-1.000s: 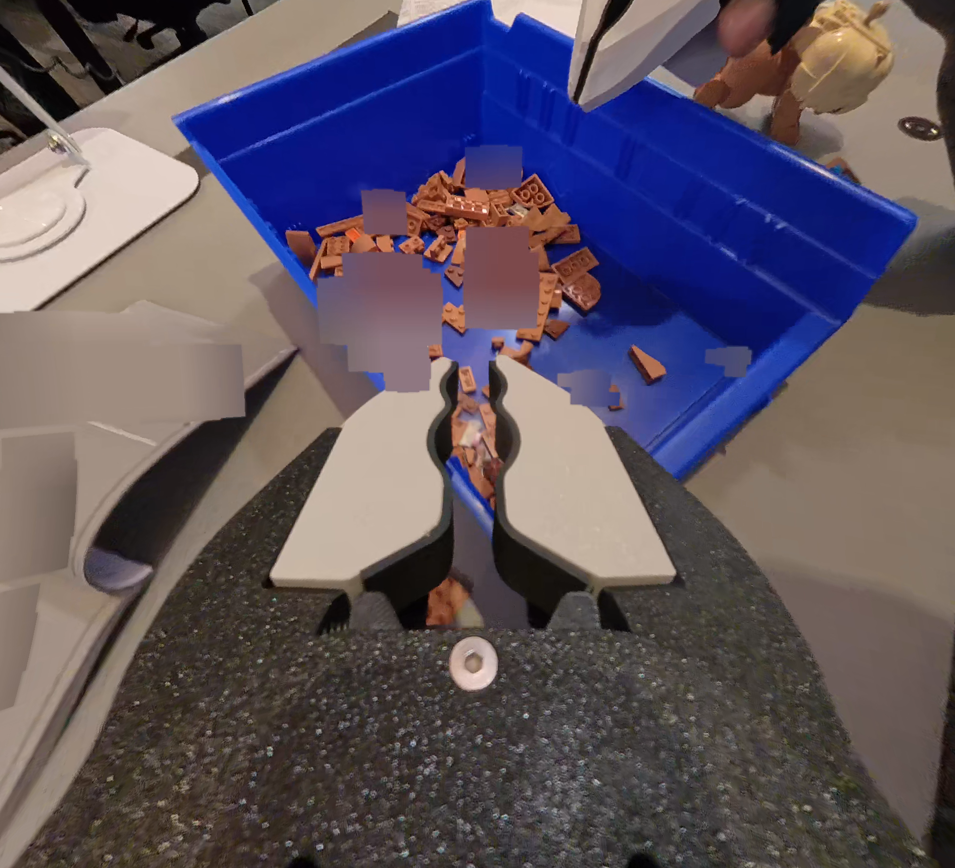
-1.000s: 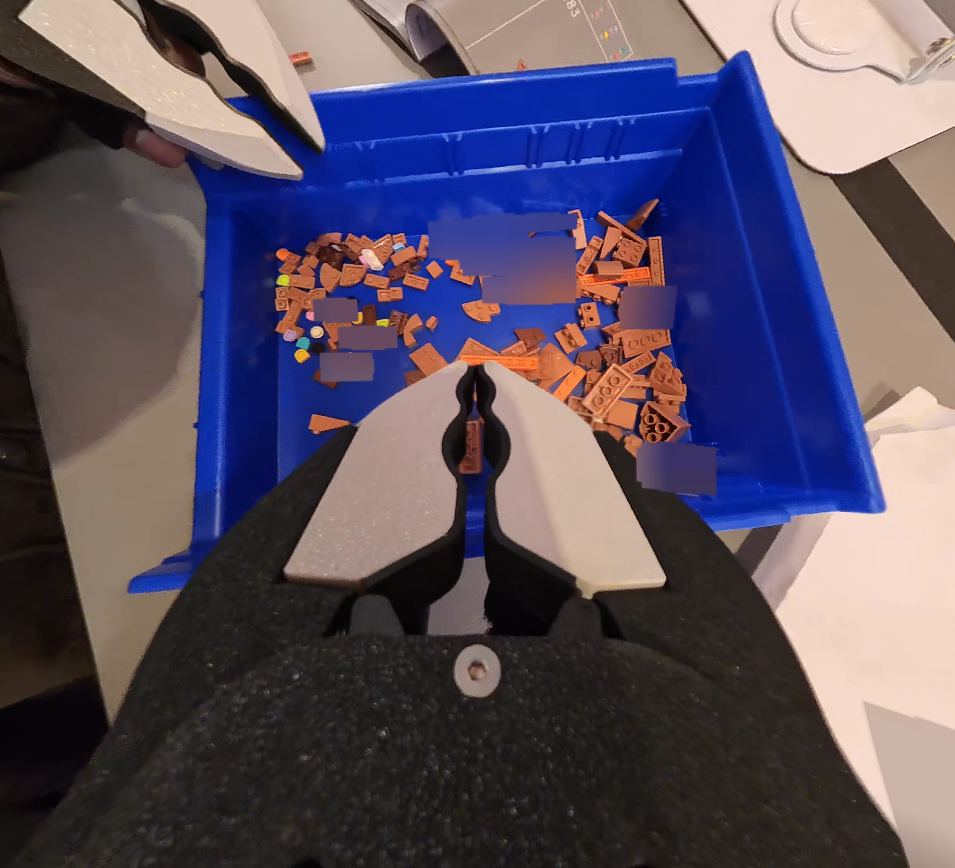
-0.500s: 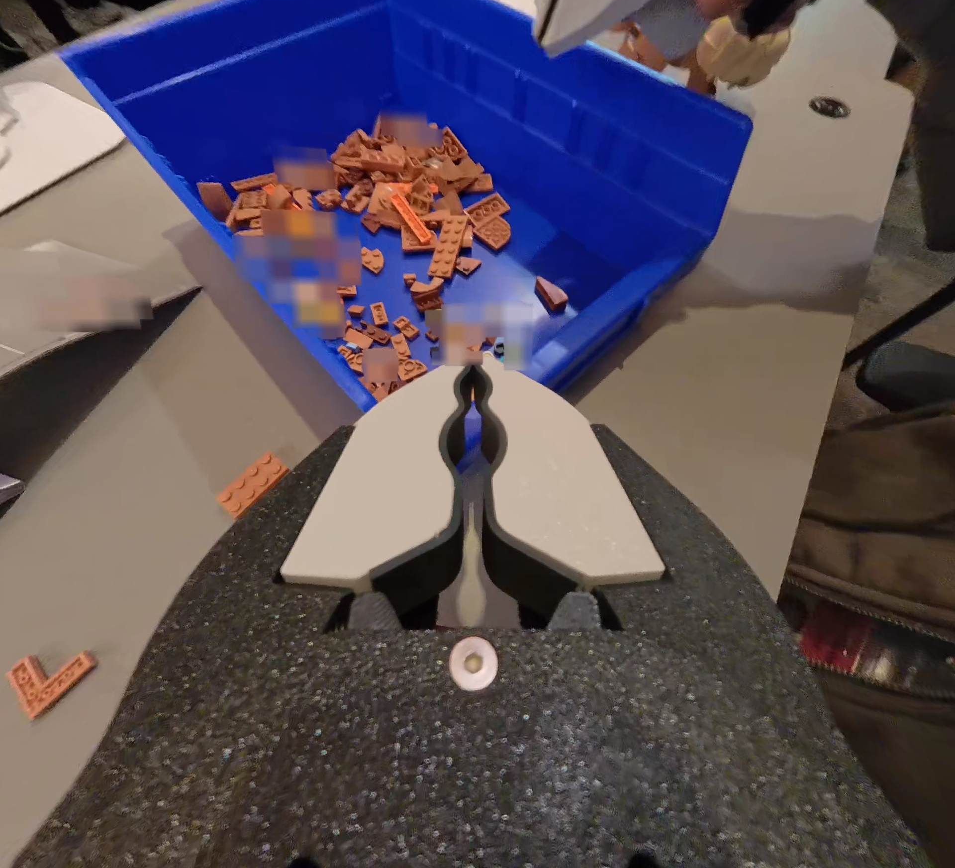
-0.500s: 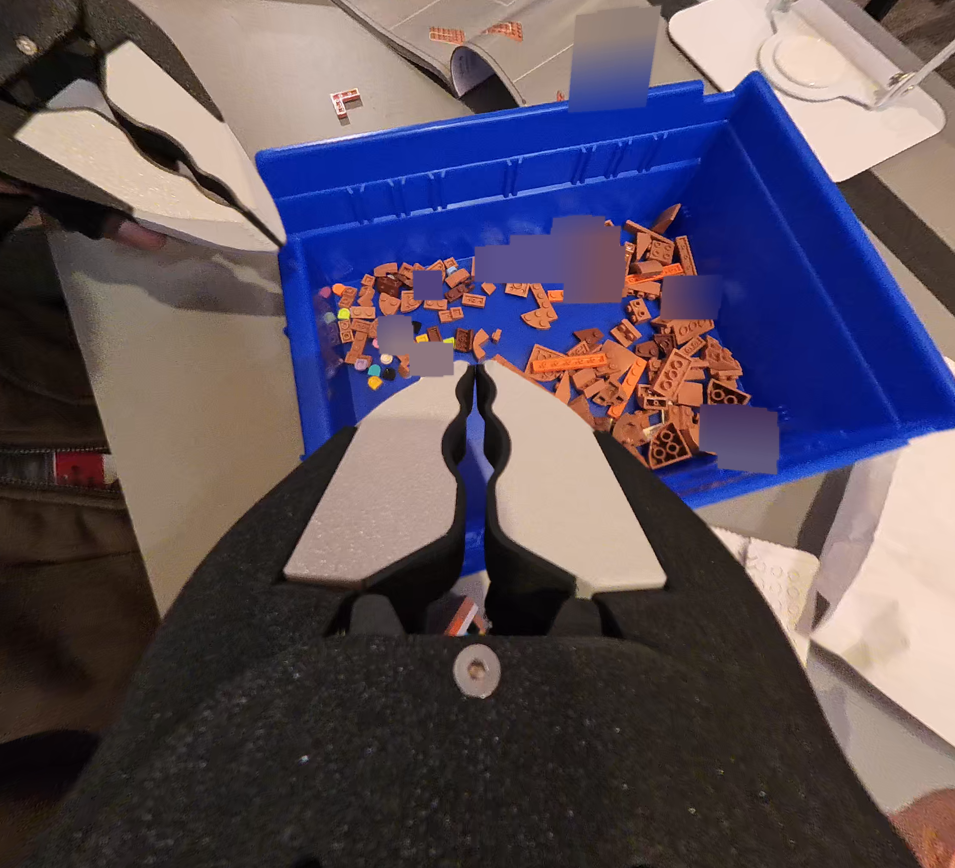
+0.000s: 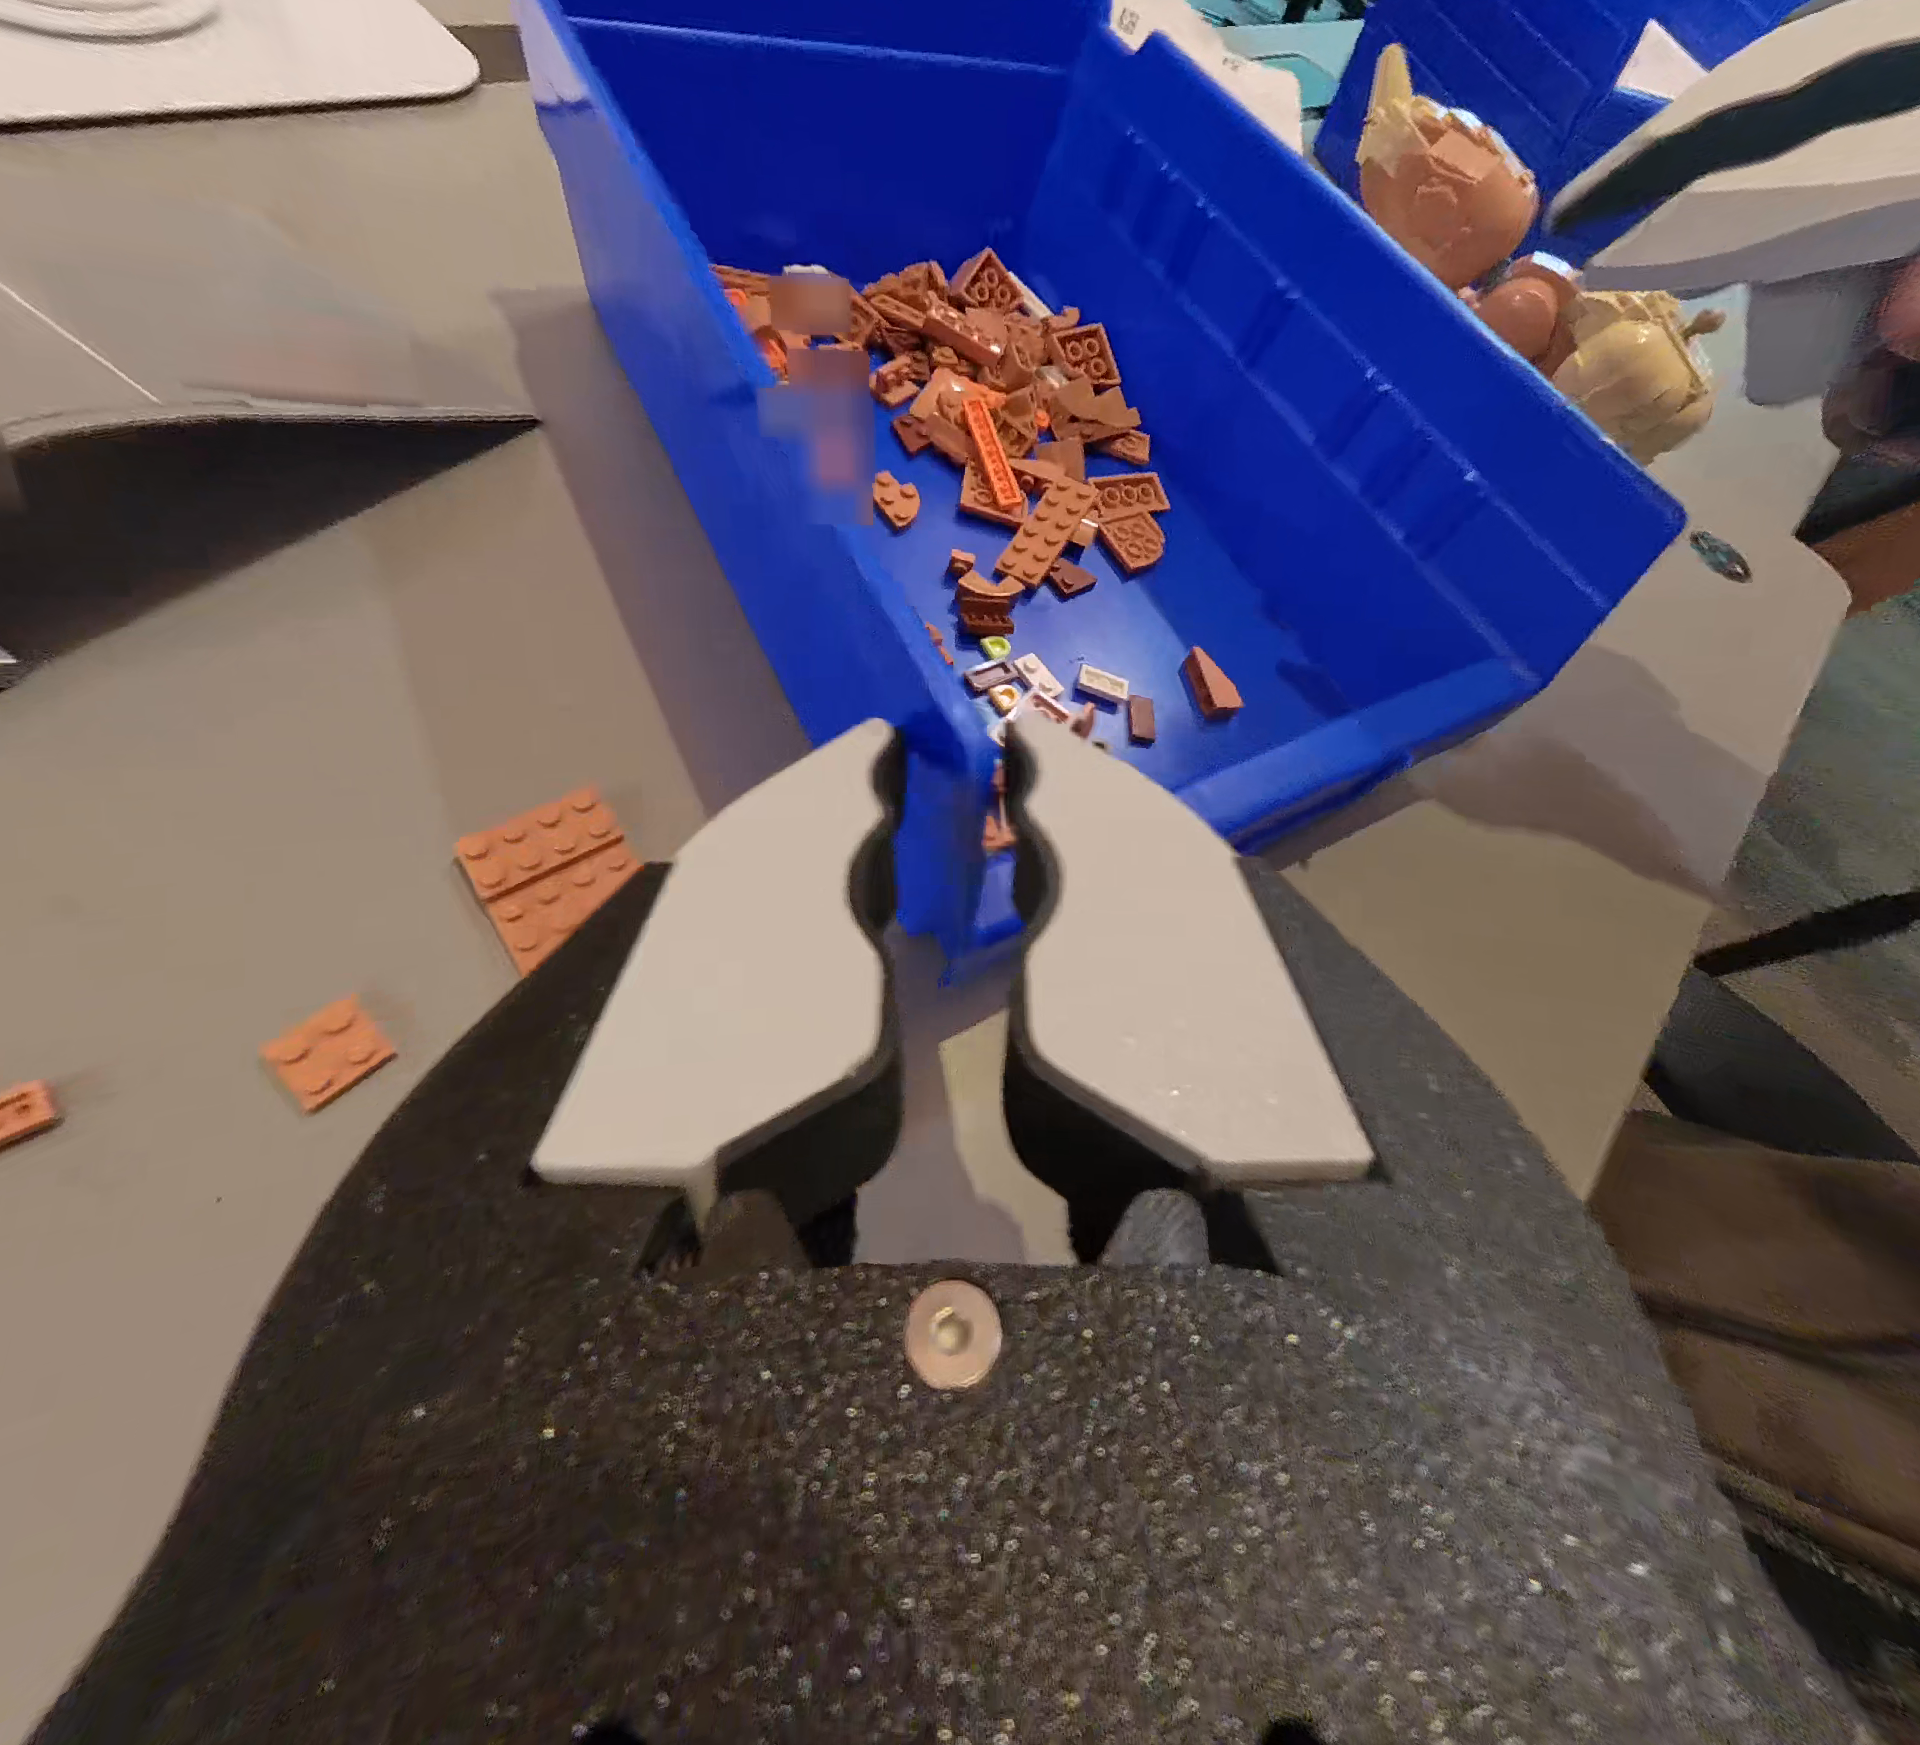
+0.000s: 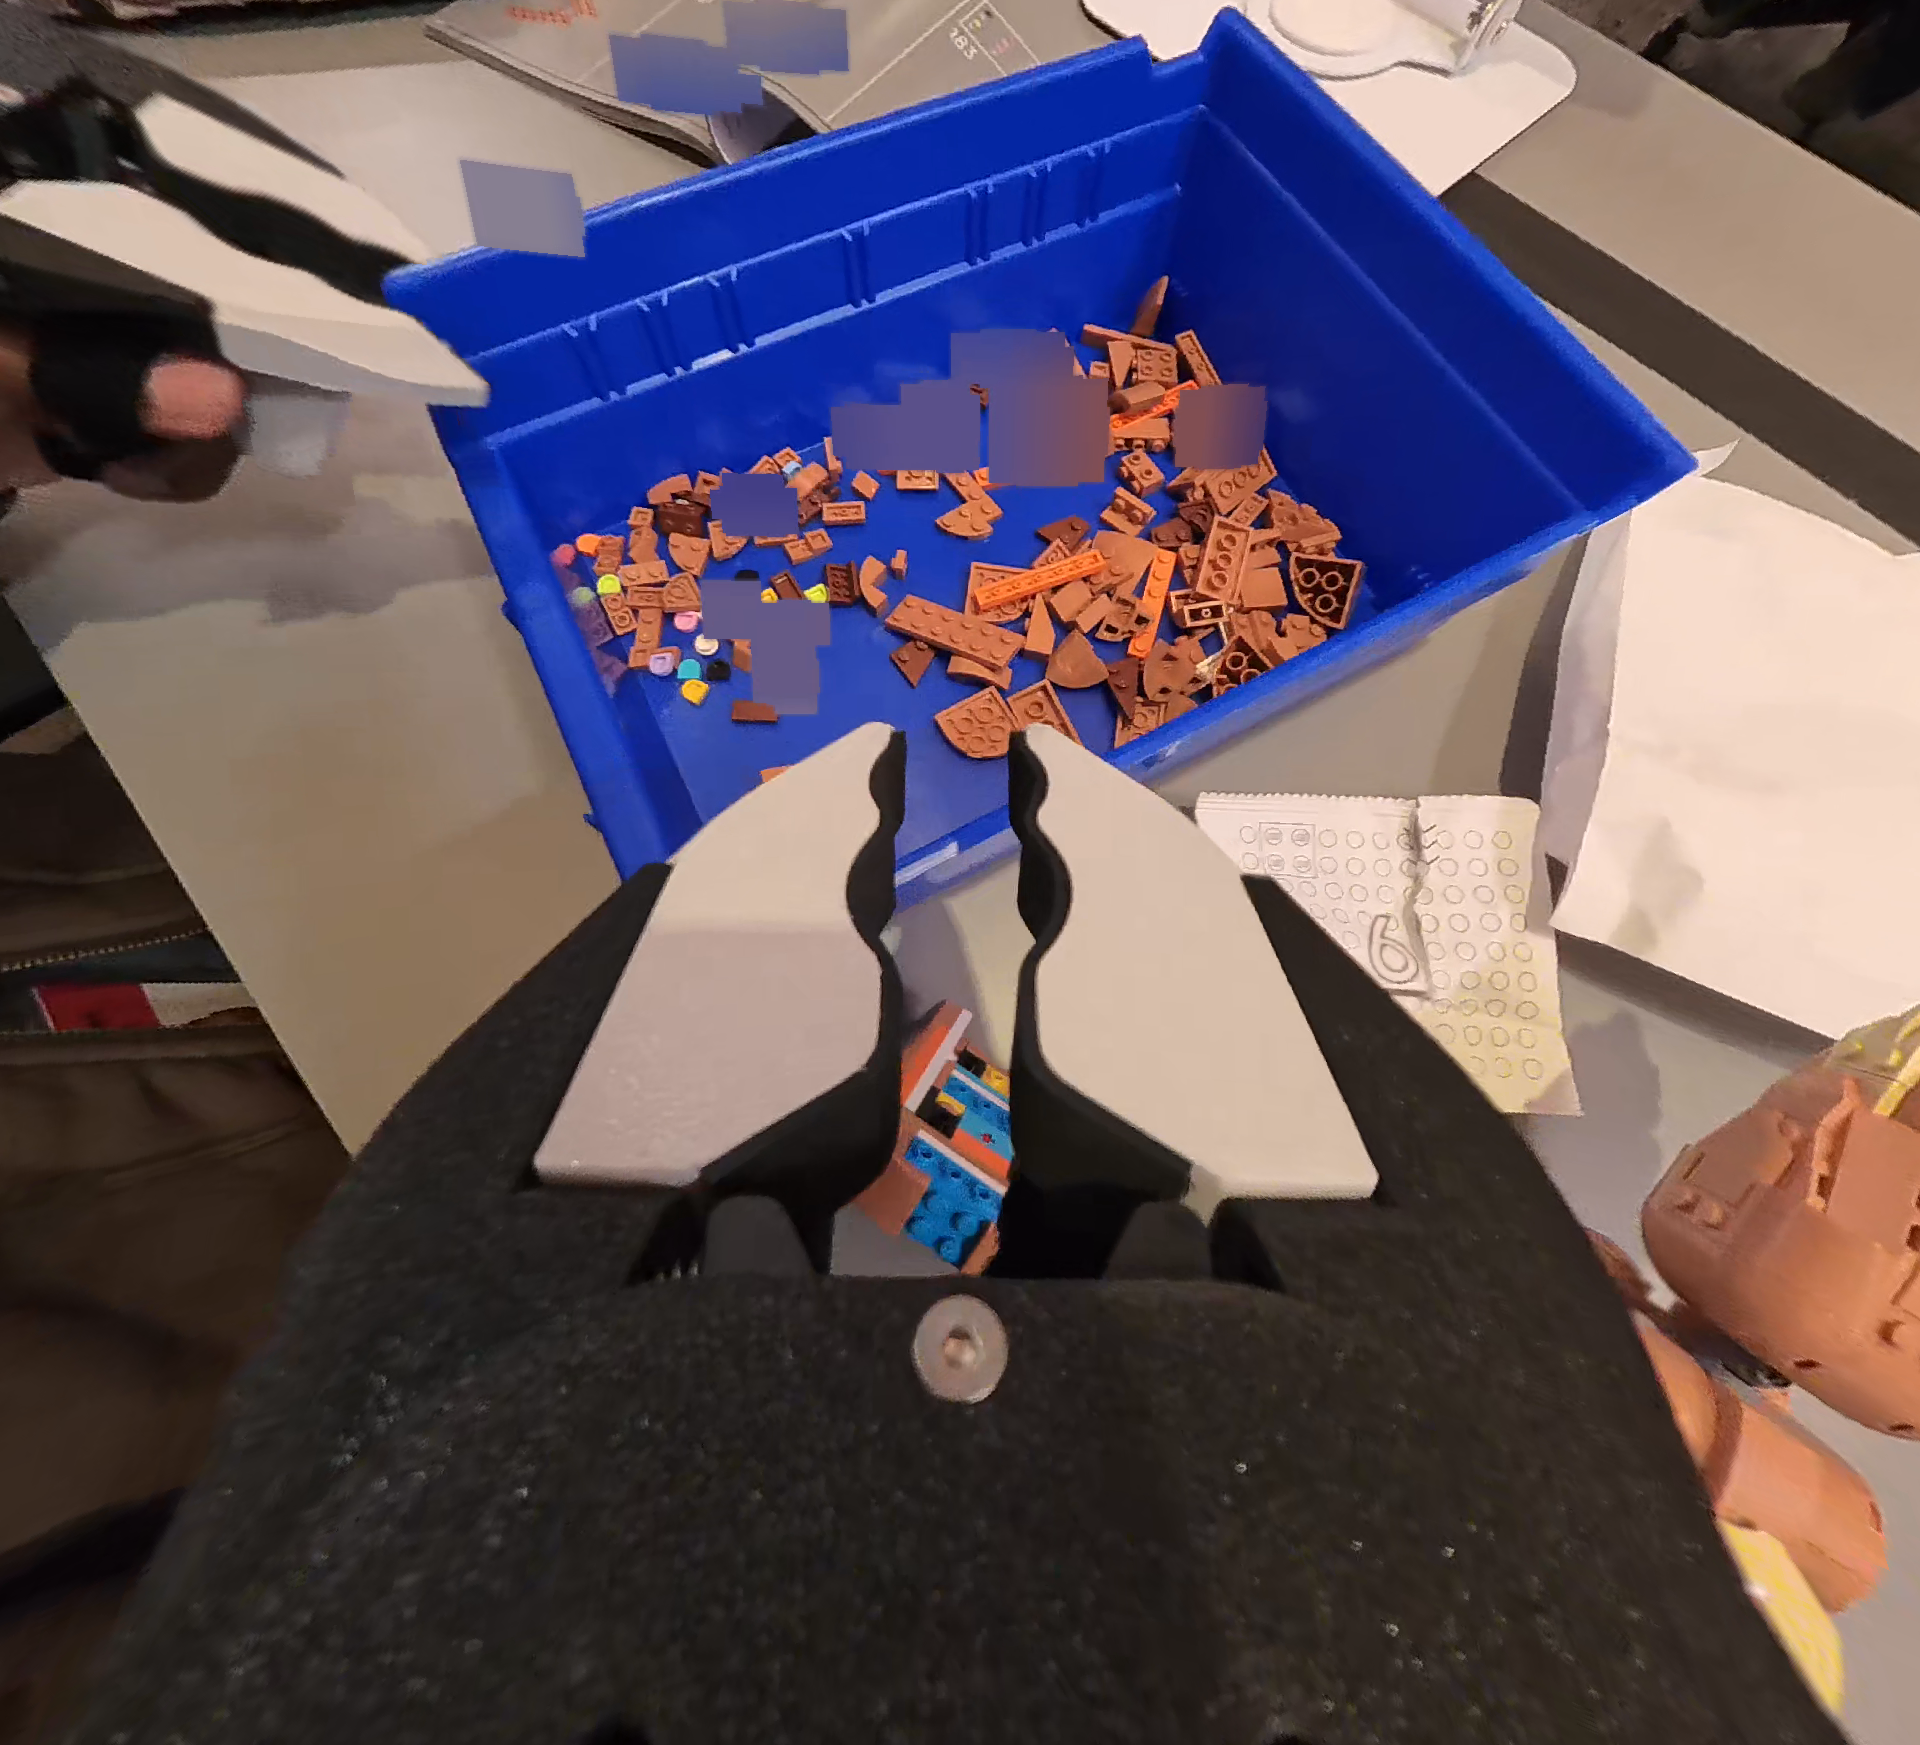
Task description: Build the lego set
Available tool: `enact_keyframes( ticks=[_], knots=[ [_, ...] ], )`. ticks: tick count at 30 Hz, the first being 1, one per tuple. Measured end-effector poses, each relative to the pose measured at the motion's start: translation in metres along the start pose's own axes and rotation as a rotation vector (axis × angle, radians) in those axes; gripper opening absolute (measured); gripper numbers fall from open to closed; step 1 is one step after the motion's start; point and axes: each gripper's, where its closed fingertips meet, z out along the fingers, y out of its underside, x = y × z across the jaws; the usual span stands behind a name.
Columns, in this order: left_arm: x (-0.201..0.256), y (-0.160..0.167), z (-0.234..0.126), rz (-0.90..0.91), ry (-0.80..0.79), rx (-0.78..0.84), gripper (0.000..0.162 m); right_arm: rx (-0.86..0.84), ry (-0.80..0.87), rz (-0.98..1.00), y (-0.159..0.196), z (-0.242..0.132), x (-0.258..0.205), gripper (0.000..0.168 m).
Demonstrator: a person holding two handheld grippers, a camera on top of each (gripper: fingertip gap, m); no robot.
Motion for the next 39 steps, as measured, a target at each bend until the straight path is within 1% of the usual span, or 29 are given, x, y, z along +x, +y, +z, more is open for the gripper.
enact_keyframes(
  ticks=[1, 7, 13, 19, 22, 25, 27, 28, 29, 31, 34, 36, 39],
  knots=[
    [-0.001, 0.0, 0.0, 0.006, -0.002, 0.017, 0.013, 0.003, -0.006, 0.002, 0.001, 0.001, -0.002, 0.018],
    [-0.004, 0.008, -0.017, 0.092, -0.07, 0.013, 0.009, 0.014, -0.029, -0.022, 0.0, 0.001, -0.013, 0.019],
    [0.006, 0.027, -0.049, 0.091, -0.025, -0.013, 0.01, 0.022, -0.067, -0.064, -0.01, 0.008, -0.029, 0.018],
    [0.016, 0.045, -0.079, 0.088, 0.015, -0.046, 0.01, 0.019, -0.096, -0.127, -0.026, 0.025, -0.045, 0.017],
    [0.025, 0.052, -0.091, 0.132, 0.075, -0.061, 0.014, 0.018, -0.105, -0.149, -0.034, 0.037, -0.052, 0.016],
    [0.034, 0.033, -0.106, 0.136, 0.159, 0.057, 0.036, 0.005, -0.107, -0.174, -0.038, 0.047, -0.056, 0.016],
    [0.036, 0.011, -0.118, 0.143, 0.218, 0.146, 0.039, -0.008, -0.095, -0.19, -0.039, 0.053, -0.055, 0.016],
    [0.033, -0.001, -0.121, 0.151, 0.222, 0.191, 0.039, -0.008, -0.091, -0.191, -0.04, 0.055, -0.054, 0.016],
    [0.027, -0.012, -0.12, 0.155, 0.216, 0.224, 0.04, -0.007, -0.092, -0.187, -0.04, 0.057, -0.053, 0.016],
    [0.016, -0.027, -0.108, 0.172, 0.218, 0.227, 0.041, -0.003, -0.099, -0.172, -0.04, 0.061, -0.051, 0.016],
    [0.007, -0.035, -0.071, 0.22, 0.255, 0.137, 0.043, 0.006, -0.114, -0.141, -0.036, 0.069, -0.05, 0.015],
    [0.004, -0.033, -0.042, 0.235, 0.293, 0.047, 0.047, 0.009, -0.129, -0.126, -0.032, 0.075, -0.052, 0.015],
    [0.001, -0.04, -0.019, 0.167, 0.368, -0.002, 0.047, 0.017, -0.128, -0.124, -0.03, 0.081, -0.053, 0.013]
  ],
)
